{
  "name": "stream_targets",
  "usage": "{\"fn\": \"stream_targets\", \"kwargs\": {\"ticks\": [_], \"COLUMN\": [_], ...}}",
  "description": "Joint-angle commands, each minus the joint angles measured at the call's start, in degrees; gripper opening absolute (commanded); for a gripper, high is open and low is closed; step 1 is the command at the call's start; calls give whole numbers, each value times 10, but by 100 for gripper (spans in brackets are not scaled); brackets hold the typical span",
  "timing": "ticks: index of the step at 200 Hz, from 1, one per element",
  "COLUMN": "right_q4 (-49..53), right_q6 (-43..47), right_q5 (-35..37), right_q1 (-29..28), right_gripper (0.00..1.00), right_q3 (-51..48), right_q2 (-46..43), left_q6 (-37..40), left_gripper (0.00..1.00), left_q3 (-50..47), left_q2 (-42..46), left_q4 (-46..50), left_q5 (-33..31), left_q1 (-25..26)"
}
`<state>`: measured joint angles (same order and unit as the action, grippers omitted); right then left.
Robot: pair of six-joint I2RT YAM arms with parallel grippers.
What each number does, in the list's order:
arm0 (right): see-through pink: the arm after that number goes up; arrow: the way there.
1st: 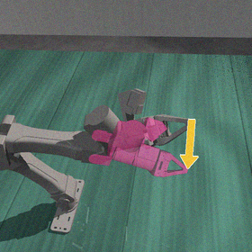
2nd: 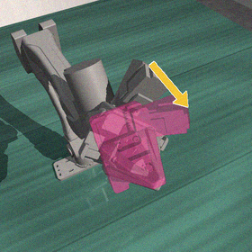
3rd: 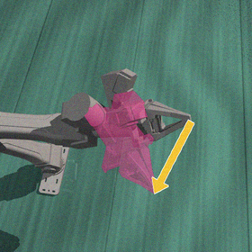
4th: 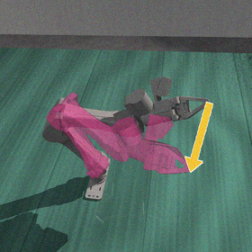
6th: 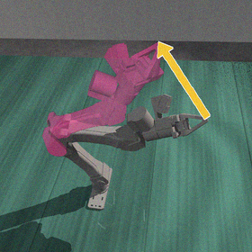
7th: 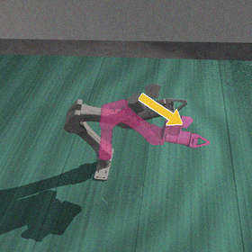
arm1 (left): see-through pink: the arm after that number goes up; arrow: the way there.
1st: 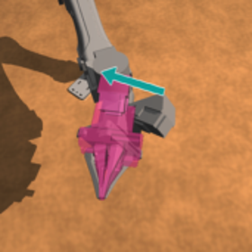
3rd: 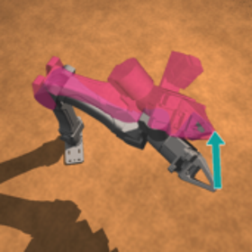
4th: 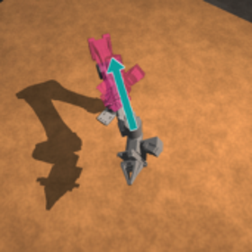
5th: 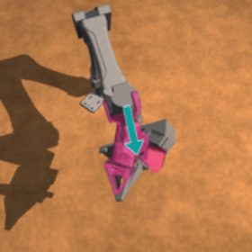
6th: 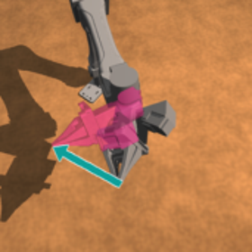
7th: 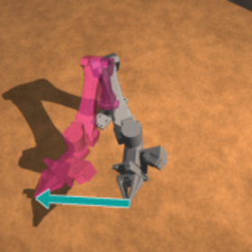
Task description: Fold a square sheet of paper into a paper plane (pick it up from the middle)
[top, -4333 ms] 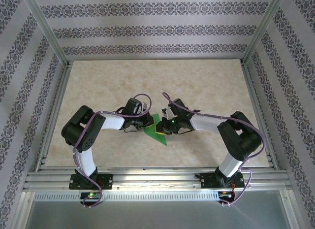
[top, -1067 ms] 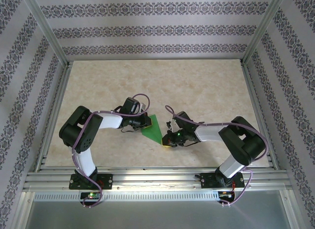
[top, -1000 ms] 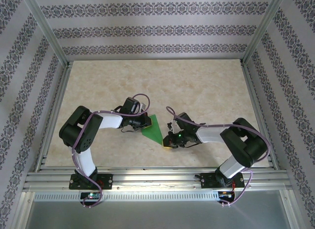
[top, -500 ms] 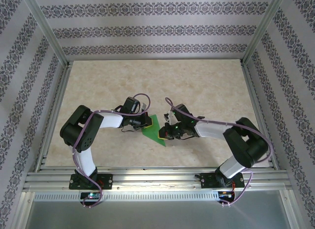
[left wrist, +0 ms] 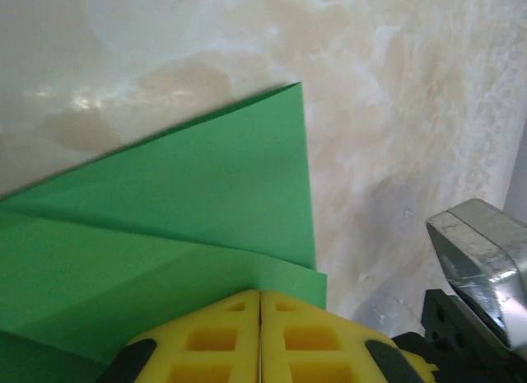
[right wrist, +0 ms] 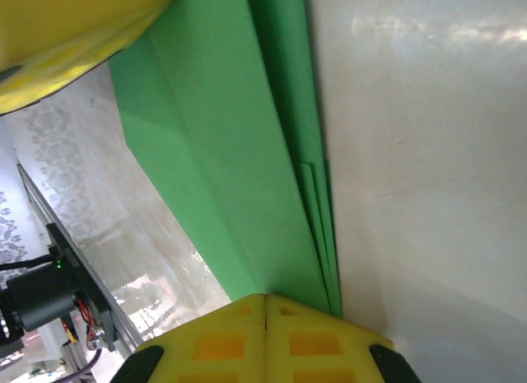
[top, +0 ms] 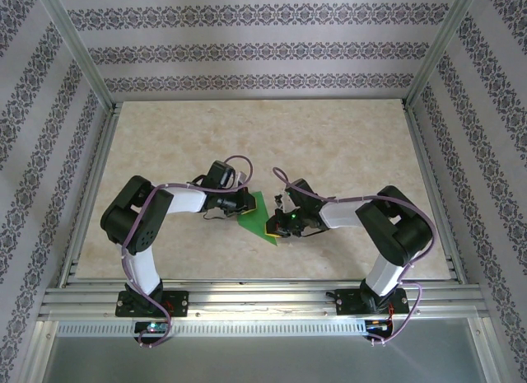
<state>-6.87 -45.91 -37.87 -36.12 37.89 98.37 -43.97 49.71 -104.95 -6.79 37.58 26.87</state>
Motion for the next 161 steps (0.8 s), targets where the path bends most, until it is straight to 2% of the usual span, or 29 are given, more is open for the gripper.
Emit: {"fn": "stream_targets", "kwargs": {"ticks": [1, 23, 64, 93, 124, 161], "right_q4": [53, 64, 69, 69, 69, 72], "right_q6": [-2, 4, -5, 1, 3, 4], "right_q5": [46, 46, 52, 58, 63, 65], "right_q1": [-6, -4, -4, -4, -4, -1], "right_gripper": [0, 0, 0, 0, 0, 0], "right_q3": [-34, -24, -10, -13, -17, -25], "right_q2": [34, 33, 33, 26, 26, 28], "left_q6": [20, 8, -39, -98, -107, -79], "left_gripper": [12, 14, 9, 5, 5, 6], "left_q3": [31, 14, -22, -60, -67, -64], "left_q2": [42, 80, 98, 86, 52, 24], "left_q4": [49, 42, 33, -35, -75, -58], "left_q5": [8, -4, -41, -61, -60, -84], "left_q1": [-5, 2, 52, 77, 83, 77]}}
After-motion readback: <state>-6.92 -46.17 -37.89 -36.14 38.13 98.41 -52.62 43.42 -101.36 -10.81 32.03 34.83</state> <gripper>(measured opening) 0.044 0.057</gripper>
